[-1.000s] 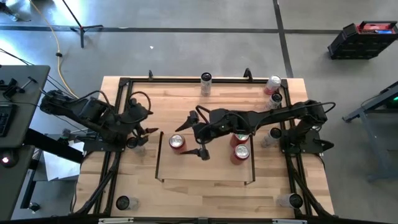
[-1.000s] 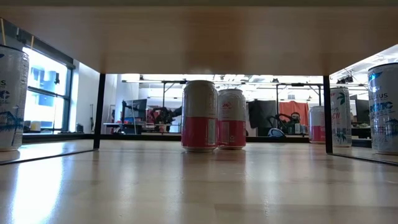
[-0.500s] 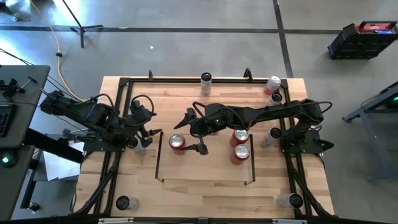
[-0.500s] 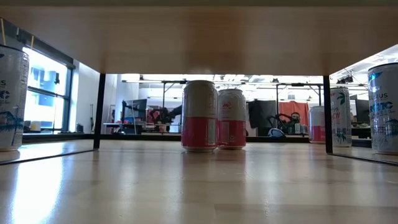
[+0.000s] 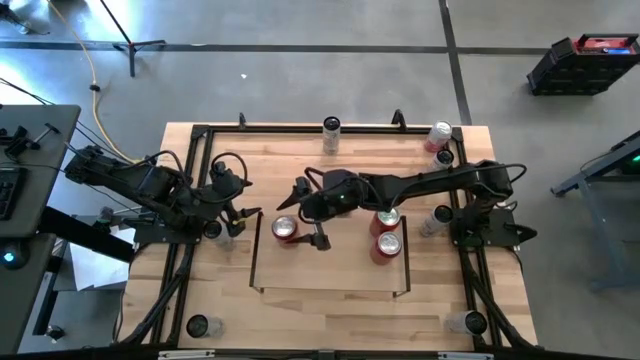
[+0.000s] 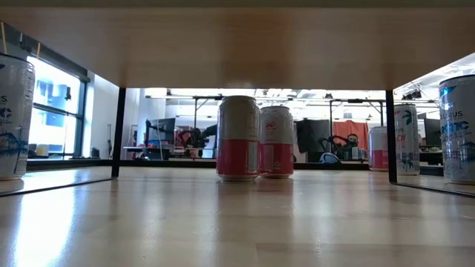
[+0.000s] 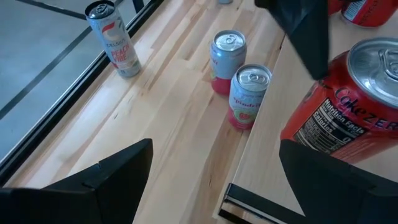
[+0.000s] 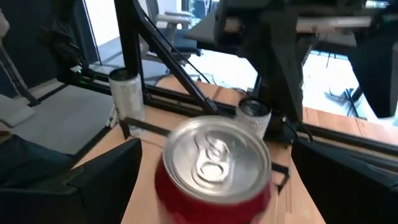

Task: Place canned beverage on shelf
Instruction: Put the red-black soda can on the shelf aligned with the other red-black soda cans

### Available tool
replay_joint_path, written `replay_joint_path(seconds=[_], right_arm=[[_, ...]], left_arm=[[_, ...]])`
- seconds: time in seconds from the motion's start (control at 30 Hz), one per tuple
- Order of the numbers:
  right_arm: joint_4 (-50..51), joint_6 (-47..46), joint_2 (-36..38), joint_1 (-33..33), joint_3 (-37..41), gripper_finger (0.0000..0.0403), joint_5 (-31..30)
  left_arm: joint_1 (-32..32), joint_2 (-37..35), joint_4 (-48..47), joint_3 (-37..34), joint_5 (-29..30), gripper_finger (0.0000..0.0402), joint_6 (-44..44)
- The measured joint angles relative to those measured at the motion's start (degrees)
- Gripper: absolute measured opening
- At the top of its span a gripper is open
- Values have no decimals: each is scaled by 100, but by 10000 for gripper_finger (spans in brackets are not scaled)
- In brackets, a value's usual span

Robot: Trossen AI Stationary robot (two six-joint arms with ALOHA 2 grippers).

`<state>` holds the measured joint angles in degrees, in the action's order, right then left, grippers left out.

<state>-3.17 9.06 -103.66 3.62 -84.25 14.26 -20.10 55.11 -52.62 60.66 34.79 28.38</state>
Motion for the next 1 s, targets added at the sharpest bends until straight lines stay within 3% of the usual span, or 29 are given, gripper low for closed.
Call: replay_joint_path(seconds=[0.4,1.0], right_arm=[[-178,-603,-203,-144,-4,379,275],[-185,-582,-203,-122,-4,298,271]], left_arm=[[-8,0,2,2,-24,341,52],[-221,0,1,2,-29,341,53]])
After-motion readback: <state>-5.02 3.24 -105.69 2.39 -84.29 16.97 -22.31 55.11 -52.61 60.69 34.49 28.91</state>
